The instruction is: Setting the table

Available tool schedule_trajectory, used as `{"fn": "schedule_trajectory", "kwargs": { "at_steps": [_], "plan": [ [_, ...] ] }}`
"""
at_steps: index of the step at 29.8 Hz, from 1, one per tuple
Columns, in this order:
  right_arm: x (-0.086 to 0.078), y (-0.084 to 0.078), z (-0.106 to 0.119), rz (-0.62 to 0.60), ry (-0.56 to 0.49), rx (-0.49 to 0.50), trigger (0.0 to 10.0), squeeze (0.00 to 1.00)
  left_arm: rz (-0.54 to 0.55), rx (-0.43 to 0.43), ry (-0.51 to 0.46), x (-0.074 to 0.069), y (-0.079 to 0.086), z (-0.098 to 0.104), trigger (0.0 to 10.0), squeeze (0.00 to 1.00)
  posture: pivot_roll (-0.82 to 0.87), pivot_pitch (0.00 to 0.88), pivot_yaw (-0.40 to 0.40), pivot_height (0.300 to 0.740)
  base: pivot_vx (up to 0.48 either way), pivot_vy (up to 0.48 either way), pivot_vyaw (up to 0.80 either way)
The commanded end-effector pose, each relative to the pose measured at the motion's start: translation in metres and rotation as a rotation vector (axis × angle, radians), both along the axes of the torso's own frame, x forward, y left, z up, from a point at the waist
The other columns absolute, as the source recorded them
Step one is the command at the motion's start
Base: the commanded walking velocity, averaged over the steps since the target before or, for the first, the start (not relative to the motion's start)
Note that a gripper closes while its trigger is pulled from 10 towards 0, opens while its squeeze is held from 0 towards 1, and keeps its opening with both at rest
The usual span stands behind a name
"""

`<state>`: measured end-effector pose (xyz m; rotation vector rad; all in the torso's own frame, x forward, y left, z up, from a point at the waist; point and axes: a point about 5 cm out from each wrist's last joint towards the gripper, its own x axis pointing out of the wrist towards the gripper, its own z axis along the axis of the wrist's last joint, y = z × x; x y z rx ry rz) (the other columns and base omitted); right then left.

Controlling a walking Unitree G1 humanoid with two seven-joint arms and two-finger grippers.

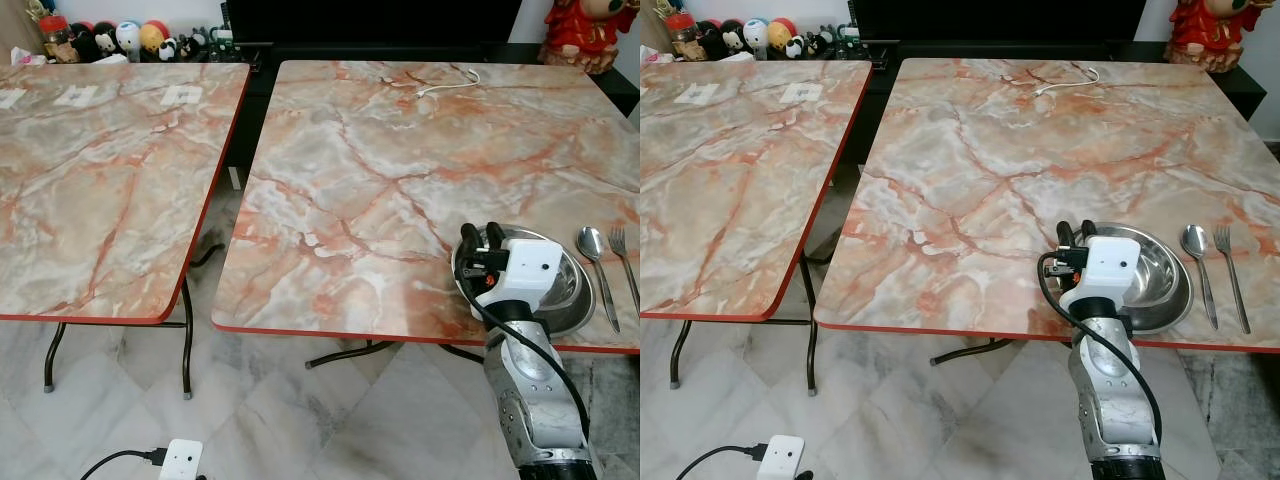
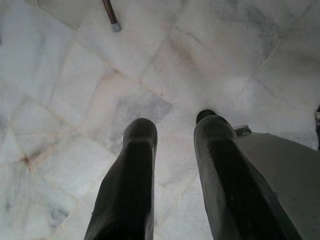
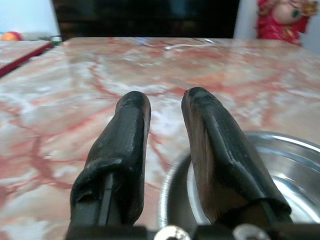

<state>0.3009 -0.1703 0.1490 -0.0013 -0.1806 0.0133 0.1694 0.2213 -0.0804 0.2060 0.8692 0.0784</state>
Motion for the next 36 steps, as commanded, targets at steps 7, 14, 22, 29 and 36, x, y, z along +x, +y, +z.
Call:
{"fn": "schedule_trajectory", "kwargs": {
  "at_steps": [7,14,22,29,36],
  "plan": [
    [-0.001,0.012,0.007,0.053,-0.048,-0.003,10.0,0.0,0.017,0.005,0.033,-0.01,0.002,-0.004,10.0,0.0,-0.06,0.094,0.001,0.74,0.0,0.48,0.58],
    [0.003,0.007,0.007,0.005,-0.043,0.03,10.0,0.0,0.013,0.002,0.037,-0.011,0.001,-0.005,10.0,0.0,-0.05,0.079,-0.001,0.74,0.0,0.48,0.0],
    [0.008,0.001,0.008,-0.072,-0.046,0.08,10.0,0.0,0.013,0.003,0.04,-0.012,0.0,-0.006,10.0,0.0,-0.05,0.065,0.0,0.74,0.0,0.48,0.0],
    [0.011,-0.004,0.009,-0.115,-0.047,0.111,10.0,0.0,0.013,0.002,0.041,-0.013,-0.001,-0.006,10.0,0.0,-0.06,0.062,0.002,0.74,0.0,0.48,0.0],
    [0.01,0.001,0.009,-0.111,-0.05,0.123,10.0,0.0,0.016,0.002,0.044,-0.014,-0.001,-0.007,10.0,0.0,-0.06,0.046,0.006,0.74,0.0,0.48,0.0]
  ]
}}
